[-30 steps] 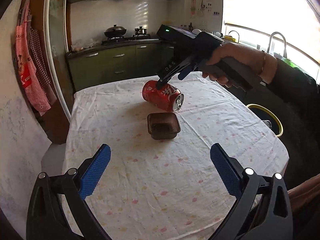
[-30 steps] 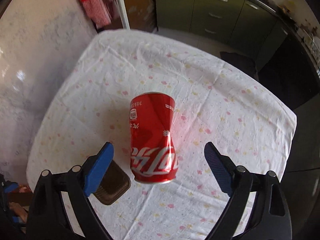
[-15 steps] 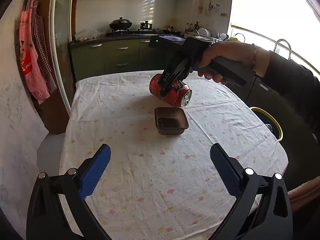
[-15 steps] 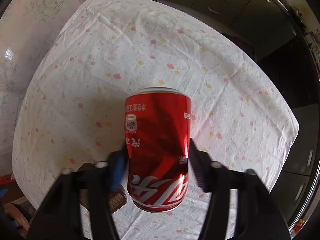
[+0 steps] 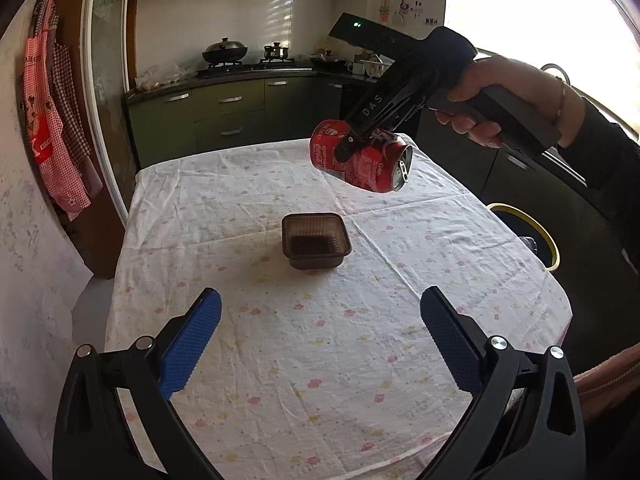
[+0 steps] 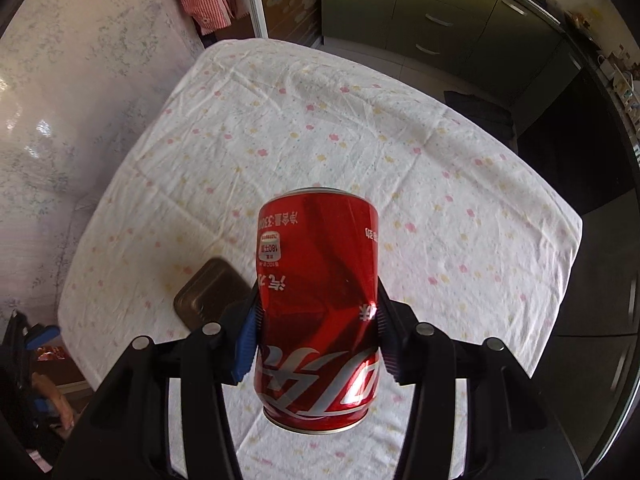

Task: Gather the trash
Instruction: 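Carry the cola can over the bin and release it, then grasp the brown plastic tray with the left gripper, then carry the brown tray over the bin and drop it in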

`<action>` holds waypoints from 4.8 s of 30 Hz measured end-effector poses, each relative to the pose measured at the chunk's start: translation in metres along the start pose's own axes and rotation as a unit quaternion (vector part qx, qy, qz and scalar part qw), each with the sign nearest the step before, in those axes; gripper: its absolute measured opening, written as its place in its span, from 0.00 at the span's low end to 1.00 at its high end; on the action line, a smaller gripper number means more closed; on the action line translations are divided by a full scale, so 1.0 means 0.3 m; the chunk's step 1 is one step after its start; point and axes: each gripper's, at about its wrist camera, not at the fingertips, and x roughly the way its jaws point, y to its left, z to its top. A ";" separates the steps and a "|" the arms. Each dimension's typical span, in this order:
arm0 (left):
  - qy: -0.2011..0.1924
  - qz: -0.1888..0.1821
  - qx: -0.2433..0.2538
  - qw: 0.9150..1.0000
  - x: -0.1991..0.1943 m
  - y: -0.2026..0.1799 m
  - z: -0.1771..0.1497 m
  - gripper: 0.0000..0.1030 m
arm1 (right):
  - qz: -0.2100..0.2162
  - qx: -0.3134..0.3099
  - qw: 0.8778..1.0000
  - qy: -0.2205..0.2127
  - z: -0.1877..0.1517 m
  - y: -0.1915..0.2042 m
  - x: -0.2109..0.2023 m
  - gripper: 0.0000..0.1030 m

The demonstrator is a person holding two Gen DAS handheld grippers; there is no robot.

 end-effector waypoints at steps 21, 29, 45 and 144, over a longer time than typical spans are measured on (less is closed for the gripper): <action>0.013 -0.048 0.063 0.997 0.067 -0.256 0.016 0.95 | -0.103 0.273 0.956 -0.005 -0.857 -0.791 -0.194 0.47; 0.015 -0.036 0.092 0.995 0.067 -0.310 0.021 0.95 | -0.128 0.319 0.938 0.049 -0.988 -0.988 -0.059 0.47; 0.034 -0.033 0.075 0.996 0.129 -0.275 0.012 0.95 | -0.082 0.280 0.950 -0.109 -1.023 -0.656 -0.253 0.60; 0.225 -0.219 0.140 0.939 1.048 -1.412 0.431 0.86 | 0.076 0.430 0.853 -0.287 -1.670 -0.503 -0.134 0.70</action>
